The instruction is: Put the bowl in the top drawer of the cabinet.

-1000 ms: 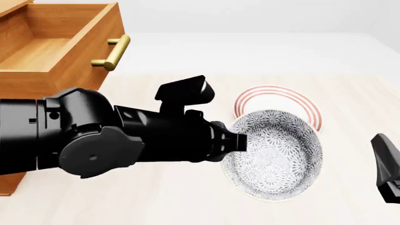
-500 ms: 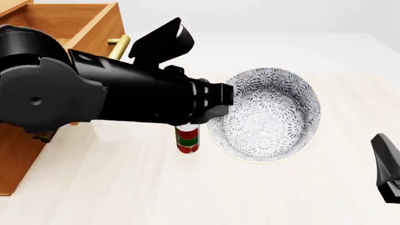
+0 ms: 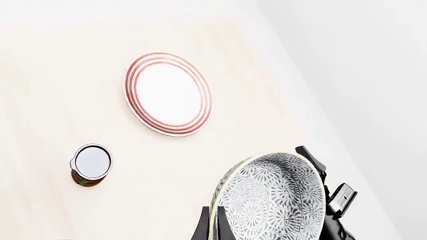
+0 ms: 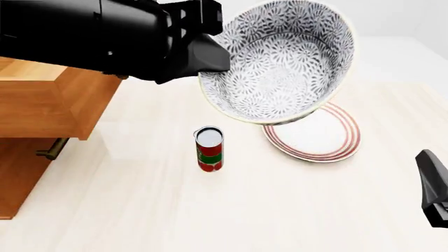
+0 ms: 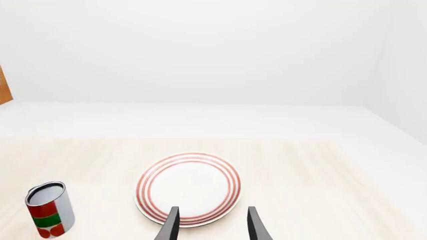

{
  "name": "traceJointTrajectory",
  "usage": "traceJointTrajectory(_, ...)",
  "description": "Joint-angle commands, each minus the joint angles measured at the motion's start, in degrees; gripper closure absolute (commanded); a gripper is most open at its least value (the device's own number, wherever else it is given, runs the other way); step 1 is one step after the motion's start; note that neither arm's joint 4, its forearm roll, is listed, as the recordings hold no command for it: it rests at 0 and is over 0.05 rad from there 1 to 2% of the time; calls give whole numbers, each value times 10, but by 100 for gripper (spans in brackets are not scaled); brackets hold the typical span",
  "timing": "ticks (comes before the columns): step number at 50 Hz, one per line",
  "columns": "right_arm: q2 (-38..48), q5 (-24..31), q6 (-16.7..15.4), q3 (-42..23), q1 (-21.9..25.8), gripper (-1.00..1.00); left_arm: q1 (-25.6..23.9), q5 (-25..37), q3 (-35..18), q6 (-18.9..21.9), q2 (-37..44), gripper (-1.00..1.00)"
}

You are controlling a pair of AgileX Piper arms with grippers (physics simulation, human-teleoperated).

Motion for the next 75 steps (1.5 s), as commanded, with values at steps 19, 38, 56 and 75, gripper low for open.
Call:
traceJointTrajectory(19,2,-1,0,0,0,-100,104,101,-92,24,-54,100)
traceJointTrajectory(38,-2,2,0,0,0,-100,174,130,-118,45,-69,100)
traceJointTrajectory(56,2,-2,0,0,0,-100,242,148,-120,56,-87,100)
traceJointTrajectory(75,2,-1,0,0,0,-100,285,150,-119,55,-93,100)
